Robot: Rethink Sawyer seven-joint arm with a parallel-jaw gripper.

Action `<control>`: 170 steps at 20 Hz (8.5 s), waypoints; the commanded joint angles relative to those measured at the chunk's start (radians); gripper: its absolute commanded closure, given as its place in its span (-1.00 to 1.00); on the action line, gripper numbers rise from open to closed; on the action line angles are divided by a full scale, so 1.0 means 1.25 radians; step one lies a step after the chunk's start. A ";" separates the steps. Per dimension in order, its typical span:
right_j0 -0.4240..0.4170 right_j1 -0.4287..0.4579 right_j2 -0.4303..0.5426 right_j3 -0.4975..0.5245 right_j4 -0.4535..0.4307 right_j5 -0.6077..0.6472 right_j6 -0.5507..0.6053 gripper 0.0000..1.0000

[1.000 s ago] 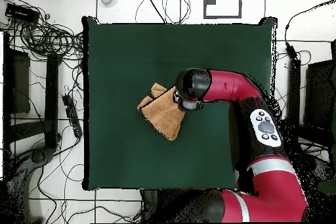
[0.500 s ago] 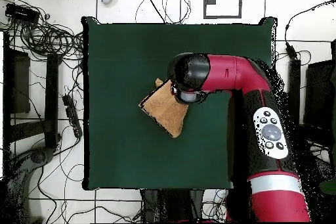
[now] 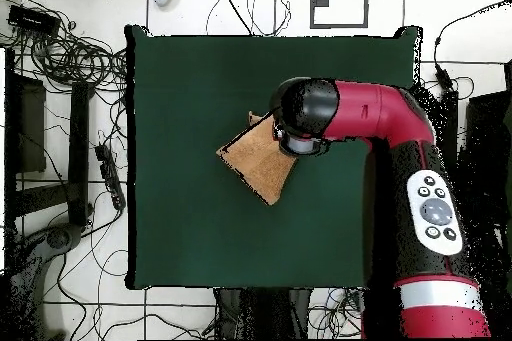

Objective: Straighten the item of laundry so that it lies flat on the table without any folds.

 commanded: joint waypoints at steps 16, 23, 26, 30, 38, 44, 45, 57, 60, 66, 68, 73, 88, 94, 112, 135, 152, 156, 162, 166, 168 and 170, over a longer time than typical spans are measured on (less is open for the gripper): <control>-0.022 0.217 0.156 -0.340 -0.083 0.274 -0.314 1.00; -0.013 0.162 0.158 -0.371 -0.095 0.336 -0.327 1.00; 0.007 0.162 0.163 -0.418 -0.097 0.386 -0.307 1.00; 0.034 0.084 0.146 -0.392 -0.065 0.442 -0.242 1.00; 0.074 -0.028 0.130 -0.376 -0.031 0.513 -0.147 1.00; 0.093 -0.077 0.103 -0.281 0.024 0.446 -0.041 1.00; 0.098 -0.084 0.096 -0.264 0.028 0.429 -0.028 1.00; 0.105 -0.124 0.053 -0.060 0.096 0.223 0.049 1.00; 0.104 -0.126 0.050 -0.023 0.101 0.168 0.056 1.00; 0.102 -0.120 0.033 0.040 0.112 0.059 0.075 1.00; 0.106 -0.117 0.027 0.039 0.111 0.057 0.075 1.00; 0.109 -0.105 0.022 0.027 0.115 0.071 0.054 1.00; 0.101 -0.103 0.014 0.042 0.118 0.041 0.030 -1.00; 0.095 -0.117 0.007 0.090 0.118 -0.039 0.035 -1.00; 0.180 0.083 -0.094 0.056 0.049 -0.263 0.117 -1.00; 0.170 0.188 -0.035 0.090 0.157 -0.380 0.060 -1.00; 0.217 0.195 -0.104 0.045 0.150 -0.402 0.053 -1.00; 0.205 0.203 -0.095 0.064 0.145 -0.440 0.045 -1.00; 0.212 0.218 -0.093 0.059 0.155 -0.455 0.061 -1.00; 0.201 0.273 -0.067 0.048 0.162 -0.502 0.056 -1.00; 0.205 0.287 -0.064 0.042 0.166 -0.513 0.062 -1.00; 0.214 0.293 -0.068 0.035 0.172 -0.512 0.069 -1.00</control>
